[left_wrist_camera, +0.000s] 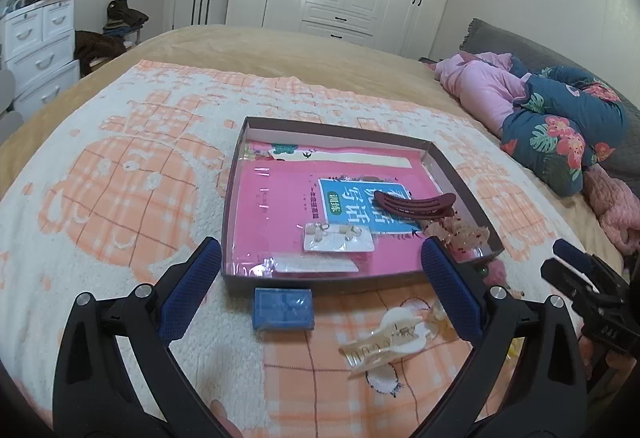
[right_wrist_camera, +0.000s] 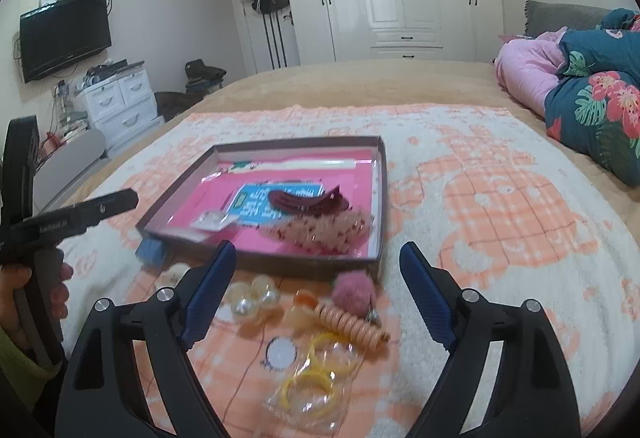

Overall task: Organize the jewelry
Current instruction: 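Open both tools to release the card and clip, then withdraw, then lower the right tool toward the yellow hair bands in a clear bag, then grasp the bagged hair bands with the right tool while the left tool grasps the white claw clip, then carry the hair bands and claw clip into the tray with both tools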

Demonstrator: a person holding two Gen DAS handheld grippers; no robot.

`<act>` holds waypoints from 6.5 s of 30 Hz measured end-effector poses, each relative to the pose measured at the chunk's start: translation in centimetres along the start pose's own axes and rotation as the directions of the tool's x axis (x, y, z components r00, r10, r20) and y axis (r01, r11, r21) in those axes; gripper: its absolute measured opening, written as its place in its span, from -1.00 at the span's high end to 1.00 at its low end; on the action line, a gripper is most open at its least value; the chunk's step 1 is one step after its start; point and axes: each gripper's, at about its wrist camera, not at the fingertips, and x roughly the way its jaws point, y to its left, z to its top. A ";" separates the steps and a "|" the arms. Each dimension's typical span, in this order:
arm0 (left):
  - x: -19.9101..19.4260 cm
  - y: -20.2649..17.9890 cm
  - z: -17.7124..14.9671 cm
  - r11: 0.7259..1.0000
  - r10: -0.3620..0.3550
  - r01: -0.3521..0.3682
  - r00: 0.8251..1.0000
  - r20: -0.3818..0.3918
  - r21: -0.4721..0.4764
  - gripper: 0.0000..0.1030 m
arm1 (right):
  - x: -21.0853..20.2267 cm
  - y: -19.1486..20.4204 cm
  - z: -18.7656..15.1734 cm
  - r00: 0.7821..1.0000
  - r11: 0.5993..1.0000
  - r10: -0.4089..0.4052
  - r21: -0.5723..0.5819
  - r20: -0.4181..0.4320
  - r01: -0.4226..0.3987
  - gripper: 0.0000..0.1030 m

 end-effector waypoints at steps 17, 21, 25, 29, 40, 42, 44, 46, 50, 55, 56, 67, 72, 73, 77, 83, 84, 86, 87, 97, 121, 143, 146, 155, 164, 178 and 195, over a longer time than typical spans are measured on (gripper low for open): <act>-0.3 -1.8 -2.5 0.998 -0.014 0.017 0.999 -0.049 0.066 -0.78 | -1.5 0.3 -2.7 0.999 1.000 0.005 -0.003 -0.053 -0.005 -0.63; 0.0 -2.4 -3.3 0.996 -0.018 0.024 0.997 -0.071 0.087 -0.78 | -1.5 0.2 -3.5 0.997 1.000 -0.004 -0.001 -0.074 0.004 -0.63; 0.2 -2.8 -3.8 0.994 -0.021 0.030 0.996 -0.086 0.102 -0.78 | -1.7 0.1 -4.1 0.996 1.000 -0.017 0.008 -0.092 0.018 -0.63; 0.4 -3.3 -4.2 0.992 -0.029 0.040 0.995 -0.099 0.116 -0.78 | -1.8 -0.3 -4.3 0.994 0.999 -0.035 0.023 -0.099 0.037 -0.63; 1.7 -4.6 -5.7 0.986 -0.039 0.062 0.988 -0.148 0.152 -0.78 | -1.1 -0.6 -5.5 0.985 0.998 -0.045 0.042 -0.167 0.053 -0.63; 1.9 -4.7 -5.9 0.986 -0.036 0.060 0.987 -0.155 0.155 -0.78 | -0.8 -0.6 -5.7 0.983 0.998 -0.038 0.046 -0.178 0.047 -0.63; 2.0 -4.7 -6.0 0.986 -0.037 0.061 0.986 -0.160 0.153 -0.78 | -0.3 -0.6 -5.8 0.981 0.998 -0.031 0.053 -0.193 0.042 -0.63; 2.3 -4.7 -6.1 0.986 -0.033 0.059 0.986 -0.165 0.155 -0.78 | 0.2 -0.5 -6.0 0.978 0.998 -0.018 0.061 -0.208 0.032 -0.63; 2.9 -4.8 -6.4 0.986 -0.033 0.061 0.983 -0.178 0.155 -0.78 | 1.5 -0.4 -6.1 0.971 0.997 0.005 0.078 -0.238 0.014 -0.55; 3.4 -5.0 -6.6 0.987 -0.041 0.069 0.981 -0.190 0.147 -0.77 | 2.8 -0.2 -6.6 0.958 0.997 -0.011 0.065 -0.287 0.030 -0.15; 3.5 -5.0 -6.6 0.987 -0.043 0.071 0.981 -0.190 0.144 -0.77 | 2.9 -0.2 -6.7 0.957 0.998 -0.015 0.059 -0.291 0.034 -0.09; 5.1 -6.3 -6.7 0.987 -0.037 0.067 0.980 -0.197 0.145 -0.64 | 2.6 -0.5 -6.8 0.958 0.998 0.000 0.062 -0.288 0.019 0.20; 5.9 -6.3 -6.8 0.987 -0.017 0.049 0.979 -0.202 0.156 -0.39 | 2.0 -0.5 -6.8 0.958 0.997 0.017 0.071 -0.287 0.003 0.21; 6.0 -6.2 -6.7 0.987 -0.019 0.051 0.979 -0.204 0.153 -0.39 | 1.8 -0.5 -6.7 0.958 0.997 0.025 0.075 -0.285 -0.003 0.21; 5.9 -6.6 -6.8 0.980 -0.008 0.047 0.980 -0.197 0.192 -0.38 | 1.4 -0.3 -6.7 0.958 0.997 0.039 0.080 -0.285 -0.016 0.21; 4.9 -6.1 -6.6 0.982 -0.038 0.072 0.980 -0.194 0.173 -0.38 | 0.5 0.7 -6.6 0.961 0.996 0.076 0.063 -0.265 -0.061 0.21; 4.5 -5.8 -6.4 0.984 -0.046 0.077 0.981 -0.190 0.162 -0.38 | 0.3 0.9 -6.6 0.962 0.996 0.080 0.057 -0.260 -0.068 0.21; 3.9 -5.6 -6.1 0.985 -0.053 0.081 0.983 -0.178 0.153 -0.38 | 0.0 1.3 -6.6 0.964 0.996 0.089 0.044 -0.249 -0.081 0.21; 3.5 -5.4 -5.8 0.986 -0.057 0.082 0.984 -0.166 0.147 -0.38 | -0.1 1.5 -6.5 0.966 0.996 0.093 0.037 -0.242 -0.087 0.21; 1.7 -3.8 -4.2 0.992 -0.057 0.068 0.993 -0.105 0.103 -0.38 | -0.6 3.3 -5.3 0.976 0.993 0.100 -0.039 -0.192 -0.110 0.21; 1.2 0.3 -2.2 1.000 -0.007 0.007 0.998 -0.055 0.012 -0.38 | 2.2 5.2 -2.3 0.979 0.987 0.120 -0.089 -0.163 -0.136 0.21; 2.3 1.6 0.1 1.000 0.022 -0.023 0.999 -0.023 -0.011 -0.38 | 5.0 4.7 2.2 0.990 0.988 0.107 -0.102 -0.094 -0.117 0.21; 2.5 1.7 0.6 1.000 0.028 -0.028 1.000 -0.013 -0.008 -0.38 | 5.4 4.2 3.0 0.992 0.990 0.098 -0.097 -0.078 -0.105 0.21; 4.0 2.5 2.2 0.999 0.039 -0.039 0.999 -0.021 -0.027 -0.38 | 7.0 2.7 4.7 0.996 0.994 0.064 -0.079 -0.059 -0.069 0.21; 6.2 3.2 3.5 0.998 0.057 -0.058 0.998 -0.041 -0.025 -0.38 | 8.9 1.7 5.5 0.997 0.996 0.042 -0.071 -0.067 -0.047 0.21; 9.8 2.9 3.4 0.995 0.100 -0.097 0.991 -0.086 0.036 -0.38 | 12.5 2.3 6.2 0.993 0.992 0.032 -0.118 -0.116 -0.045 0.21; 11.3 1.8 3.9 0.992 0.093 -0.085 0.993 -0.074 0.097 -0.38 | 16.6 3.6 4.7 0.972 0.987 0.025 -0.149 -0.235 -0.062 0.13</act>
